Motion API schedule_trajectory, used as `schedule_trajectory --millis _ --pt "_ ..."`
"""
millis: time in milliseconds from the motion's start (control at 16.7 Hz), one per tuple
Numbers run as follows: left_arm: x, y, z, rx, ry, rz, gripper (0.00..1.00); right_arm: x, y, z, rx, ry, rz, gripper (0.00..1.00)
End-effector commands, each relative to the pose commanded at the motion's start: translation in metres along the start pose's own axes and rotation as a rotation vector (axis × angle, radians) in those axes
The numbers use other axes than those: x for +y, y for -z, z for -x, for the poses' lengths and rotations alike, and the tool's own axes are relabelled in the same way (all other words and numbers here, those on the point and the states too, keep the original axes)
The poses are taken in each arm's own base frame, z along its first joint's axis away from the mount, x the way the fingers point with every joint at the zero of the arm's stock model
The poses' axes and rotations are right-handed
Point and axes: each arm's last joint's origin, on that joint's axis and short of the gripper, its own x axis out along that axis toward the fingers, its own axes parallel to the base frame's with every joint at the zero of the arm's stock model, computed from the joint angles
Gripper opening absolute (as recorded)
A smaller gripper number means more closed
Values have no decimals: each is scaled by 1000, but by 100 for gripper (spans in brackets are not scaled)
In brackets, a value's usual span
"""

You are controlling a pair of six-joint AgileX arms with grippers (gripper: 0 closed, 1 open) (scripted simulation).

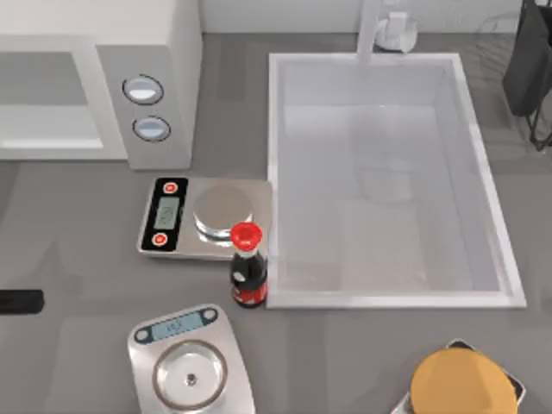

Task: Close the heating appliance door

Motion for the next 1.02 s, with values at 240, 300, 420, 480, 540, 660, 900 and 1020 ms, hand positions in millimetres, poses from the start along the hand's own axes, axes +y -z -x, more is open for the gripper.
schedule_trajectory --millis 240,300,420,480,540,660,900,1020 --pt "0 -1 0 -3 -1 -1 0 0 0 0 0 0 0 100" --pt "1 -3 -1 5 -2 -12 0 0 0 0 0 0 0 100" --pt "6 -13 -5 42 -5 -63 0 0 0 0 0 0 0 100" --pt "10 -21 -8 70 -8 -99 0 0 0 0 0 0 0 100" --pt "16 -31 -12 104 -14 -137 0 0 0 0 0 0 0 100" --pt "33 -54 -25 189 -27 -214 0 0 0 0 0 0 0 100" --pt "95 -100 -63 402 -42 -294 0 0 0 0 0 0 0 100" --pt "141 -113 -81 506 -42 -282 0 0 0 0 0 0 0 100"
